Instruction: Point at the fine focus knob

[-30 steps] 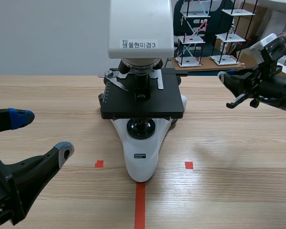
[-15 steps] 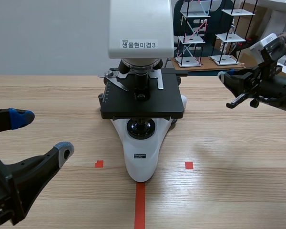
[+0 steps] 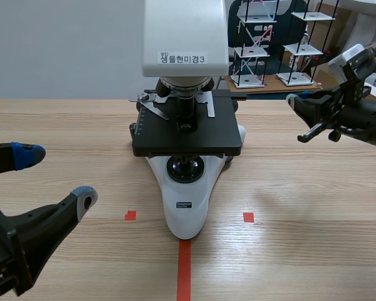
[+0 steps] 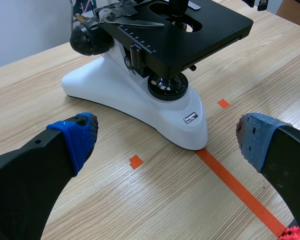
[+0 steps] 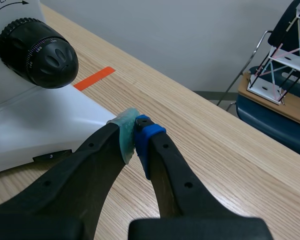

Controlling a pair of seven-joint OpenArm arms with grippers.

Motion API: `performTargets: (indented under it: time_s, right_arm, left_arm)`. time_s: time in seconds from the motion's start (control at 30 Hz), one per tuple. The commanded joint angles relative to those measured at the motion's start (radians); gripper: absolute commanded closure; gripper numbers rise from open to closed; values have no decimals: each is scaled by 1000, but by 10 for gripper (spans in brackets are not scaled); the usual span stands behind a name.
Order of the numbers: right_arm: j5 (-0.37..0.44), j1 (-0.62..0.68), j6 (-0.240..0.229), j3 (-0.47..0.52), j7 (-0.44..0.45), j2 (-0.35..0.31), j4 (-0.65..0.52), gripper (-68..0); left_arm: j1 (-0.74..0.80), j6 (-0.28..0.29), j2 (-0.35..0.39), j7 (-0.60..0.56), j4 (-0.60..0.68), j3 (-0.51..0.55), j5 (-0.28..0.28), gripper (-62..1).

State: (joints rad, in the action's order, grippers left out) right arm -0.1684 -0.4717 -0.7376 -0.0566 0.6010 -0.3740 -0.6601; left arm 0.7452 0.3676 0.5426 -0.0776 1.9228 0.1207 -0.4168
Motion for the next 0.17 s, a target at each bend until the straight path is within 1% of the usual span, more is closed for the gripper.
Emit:
performTargets:
  time_s: [0.0, 0.13]
  right_arm:
    - [14, -21, -8, 5, 11, -14, -16, 0]
    - [14, -21, -8, 5, 11, -14, -16, 0]
  left_arm:
    - [5, 1, -8, -7, 4, 4, -10, -581]
    - [5, 1, -8, -7, 4, 4, -10, -581]
